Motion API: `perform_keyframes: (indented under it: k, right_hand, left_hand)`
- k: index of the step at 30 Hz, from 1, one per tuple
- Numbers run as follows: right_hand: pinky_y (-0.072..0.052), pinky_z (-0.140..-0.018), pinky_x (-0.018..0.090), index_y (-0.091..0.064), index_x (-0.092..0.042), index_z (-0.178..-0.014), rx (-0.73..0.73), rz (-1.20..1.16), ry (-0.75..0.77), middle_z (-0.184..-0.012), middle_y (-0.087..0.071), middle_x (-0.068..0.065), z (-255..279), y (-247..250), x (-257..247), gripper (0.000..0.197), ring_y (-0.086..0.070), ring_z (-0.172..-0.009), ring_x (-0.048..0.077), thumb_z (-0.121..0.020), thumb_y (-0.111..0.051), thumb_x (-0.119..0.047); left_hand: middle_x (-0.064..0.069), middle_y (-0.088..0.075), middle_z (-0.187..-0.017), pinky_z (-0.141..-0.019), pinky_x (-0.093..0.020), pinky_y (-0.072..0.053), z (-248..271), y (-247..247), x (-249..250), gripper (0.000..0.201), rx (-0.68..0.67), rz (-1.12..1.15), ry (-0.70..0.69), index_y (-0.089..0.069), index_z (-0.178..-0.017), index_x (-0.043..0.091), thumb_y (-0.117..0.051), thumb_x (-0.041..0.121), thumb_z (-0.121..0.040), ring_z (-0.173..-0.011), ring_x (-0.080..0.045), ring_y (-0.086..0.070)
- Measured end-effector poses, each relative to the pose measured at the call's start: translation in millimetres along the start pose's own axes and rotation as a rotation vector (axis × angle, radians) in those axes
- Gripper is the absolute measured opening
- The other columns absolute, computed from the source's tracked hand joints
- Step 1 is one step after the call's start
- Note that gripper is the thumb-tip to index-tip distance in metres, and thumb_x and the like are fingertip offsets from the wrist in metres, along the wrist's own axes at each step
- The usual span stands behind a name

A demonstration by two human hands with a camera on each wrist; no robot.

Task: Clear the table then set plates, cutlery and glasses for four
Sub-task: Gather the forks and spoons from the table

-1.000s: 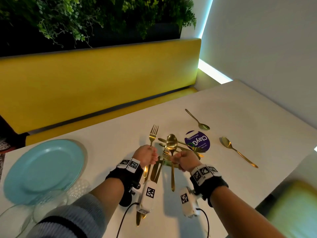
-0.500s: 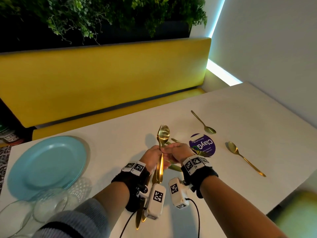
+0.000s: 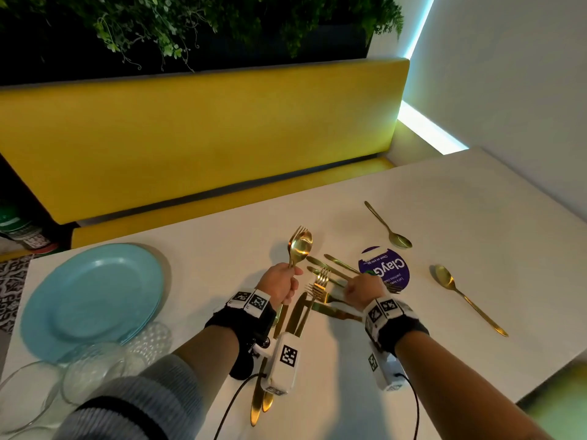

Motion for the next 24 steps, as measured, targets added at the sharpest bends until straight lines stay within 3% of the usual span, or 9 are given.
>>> perform_keyframes:
  k: [2,4,7,10,14,16,19,21,24]
  right_hand:
    - [-0.053,-0.080,0.026,-0.066,-0.012,-0.105,-0.031,0.091,-0.018,-0.093,-0.064,0.000,-2.7,-13.6,3.6,0.024,-0.063,-0.089,0.016,-0.094,-0.049,-0.025]
    - [-0.045,-0.068,0.024,-0.064,-0.013,-0.101,-0.027,0.097,-0.063,-0.076,-0.055,-0.005,-3.8,-20.5,5.3,0.022,-0.056,-0.077,0.014,-0.093,-0.053,-0.030]
    - [-0.041,-0.065,0.023,-0.062,-0.015,-0.099,-0.016,0.096,-0.082,-0.066,-0.045,-0.007,-6.6,-22.9,5.4,0.018,-0.052,-0.073,0.013,-0.092,-0.055,-0.030]
    - [-0.047,-0.070,0.022,-0.064,-0.014,-0.101,-0.026,0.119,-0.044,-0.079,-0.057,-0.004,-9.3,-20.7,4.3,0.019,-0.056,-0.078,0.013,-0.092,-0.054,-0.027]
    - [-0.053,-0.081,0.023,-0.068,-0.016,-0.102,-0.029,0.068,-0.007,-0.098,-0.066,-0.001,-6.4,-6.6,-0.3,0.019,-0.060,-0.085,0.012,-0.091,-0.056,-0.026]
    - [-0.051,-0.079,0.020,-0.070,-0.016,-0.100,-0.023,-0.051,0.049,-0.098,-0.067,-0.002,-2.3,5.5,-8.3,0.017,-0.059,-0.086,0.010,-0.090,-0.059,-0.025]
    - [-0.043,-0.062,0.012,-0.068,-0.020,-0.085,-0.025,-0.380,0.086,-0.084,-0.064,-0.007,6.4,28.1,-23.1,0.009,-0.055,-0.073,0.002,-0.089,-0.061,-0.021]
    - [-0.042,-0.063,0.015,-0.068,-0.019,-0.085,-0.074,-0.602,0.073,-0.079,-0.062,-0.007,8.6,37.7,-34.5,0.007,-0.053,-0.069,0.003,-0.089,-0.062,-0.019]
    - [-0.040,-0.055,0.020,-0.065,-0.017,-0.079,-0.199,-0.898,-0.011,-0.072,-0.059,-0.001,13.0,37.3,-49.7,0.010,-0.047,-0.058,0.009,-0.087,-0.063,-0.013]
  left_hand:
    - [-0.004,-0.045,-0.061,-0.040,-0.019,-0.029,-1.5,3.0,0.3,0.024,0.024,-0.006,0.008,-0.049,-0.083,0.011,-0.031,0.009,-0.098,-0.048,-0.012,-0.036]
    - [-0.006,-0.046,-0.063,-0.046,-0.023,-0.030,-3.0,6.1,-0.1,0.023,0.047,0.007,0.019,-0.047,-0.083,0.010,-0.030,0.009,-0.099,-0.050,-0.014,-0.038]
    - [-0.009,-0.047,-0.065,-0.051,-0.025,-0.032,-7.2,10.4,-3.1,0.022,0.074,0.026,0.042,-0.047,-0.085,0.007,-0.029,0.007,-0.098,-0.053,-0.016,-0.040]
    - [-0.009,-0.048,-0.065,-0.051,-0.025,-0.035,-9.7,13.2,-3.5,0.016,0.101,0.033,0.045,-0.046,-0.099,0.004,-0.030,0.007,-0.098,-0.053,-0.017,-0.042]
    - [-0.011,-0.048,-0.066,-0.050,-0.026,-0.037,-10.9,14.6,-1.9,0.010,0.096,0.067,0.033,-0.041,-0.102,0.002,-0.033,0.006,-0.099,-0.053,-0.019,-0.044]
    - [-0.012,-0.049,-0.066,-0.050,-0.027,-0.038,-12.0,16.2,-1.1,0.008,0.098,0.079,0.027,-0.040,-0.101,0.002,-0.033,0.004,-0.098,-0.053,-0.021,-0.045]
    - [-0.013,-0.053,-0.069,-0.052,-0.027,-0.043,-12.1,17.6,1.1,0.008,0.092,0.074,0.003,-0.043,-0.100,0.004,-0.035,0.004,-0.097,-0.056,-0.021,-0.050]
    - [-0.012,-0.057,-0.074,-0.057,-0.028,-0.046,-10.9,18.1,2.3,0.009,0.086,0.070,-0.021,-0.046,-0.096,0.007,-0.037,0.005,-0.096,-0.061,-0.022,-0.055]
    - [-0.013,-0.058,-0.077,-0.059,-0.030,-0.048,-9.4,12.5,2.7,0.010,0.022,0.095,-0.041,-0.047,-0.095,0.008,-0.039,0.002,-0.095,-0.065,-0.023,-0.058]
Point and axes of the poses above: each hand's wrist, its own z-axis away from the middle knuckle, its own y-axis out of the back of the hand, x = y × z, the point moved 5 cm from there along -z, towards the middle knuckle
